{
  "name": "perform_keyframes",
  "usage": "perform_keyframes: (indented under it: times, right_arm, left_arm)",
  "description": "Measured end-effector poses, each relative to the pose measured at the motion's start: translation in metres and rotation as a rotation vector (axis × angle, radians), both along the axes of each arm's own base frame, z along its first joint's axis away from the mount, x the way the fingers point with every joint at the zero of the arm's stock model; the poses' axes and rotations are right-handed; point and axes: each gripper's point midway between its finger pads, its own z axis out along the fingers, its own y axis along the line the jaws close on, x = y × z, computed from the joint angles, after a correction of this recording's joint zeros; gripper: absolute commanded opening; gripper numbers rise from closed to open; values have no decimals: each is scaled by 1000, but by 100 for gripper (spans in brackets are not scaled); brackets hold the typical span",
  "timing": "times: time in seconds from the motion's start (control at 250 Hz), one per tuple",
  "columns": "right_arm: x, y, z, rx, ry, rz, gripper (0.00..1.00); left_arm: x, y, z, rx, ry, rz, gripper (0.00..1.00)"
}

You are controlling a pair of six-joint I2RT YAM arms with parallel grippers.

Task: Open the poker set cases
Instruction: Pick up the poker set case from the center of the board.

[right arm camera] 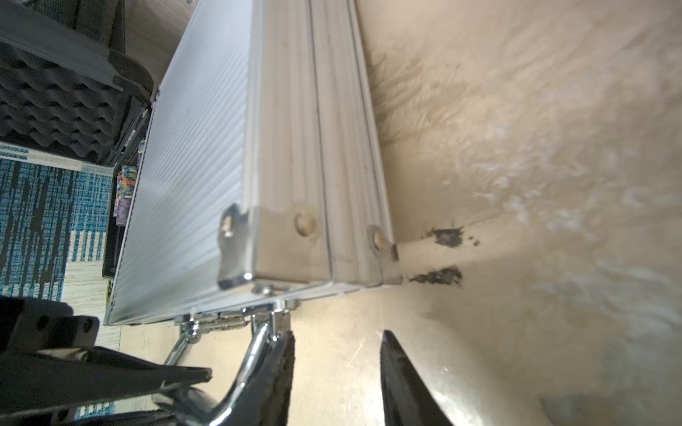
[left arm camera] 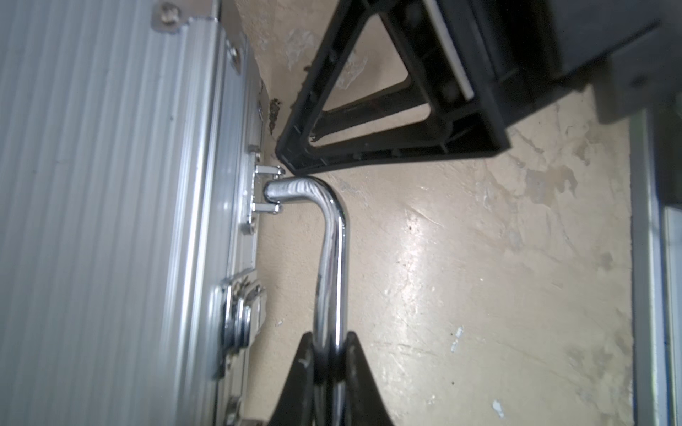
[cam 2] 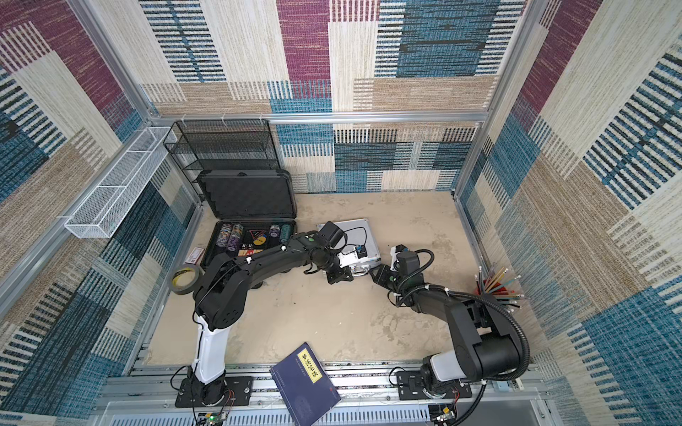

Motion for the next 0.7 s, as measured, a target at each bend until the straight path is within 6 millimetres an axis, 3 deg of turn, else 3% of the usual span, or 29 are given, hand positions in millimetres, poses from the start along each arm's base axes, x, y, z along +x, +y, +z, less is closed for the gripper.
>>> perform_keyframes:
  times: [0.148, 0.2, 0.532, 0.7]
  right_arm:
    - [-3, -13, 5, -5, -22, -39, 45]
    - [-4, -13, 6, -2, -27, -39, 50]
    - [-26, 3, 3, 164, -27, 1, 55]
    - [-26, 10, 18, 266, -80, 5, 57]
  left_arm:
    - [-2, -6, 8, -32, 37, 7, 0]
    - [-2, -9, 13, -49, 53, 17, 0]
    - [9, -20, 42, -162, 130, 50, 0]
    - [9, -25, 46, -199, 162, 43, 0]
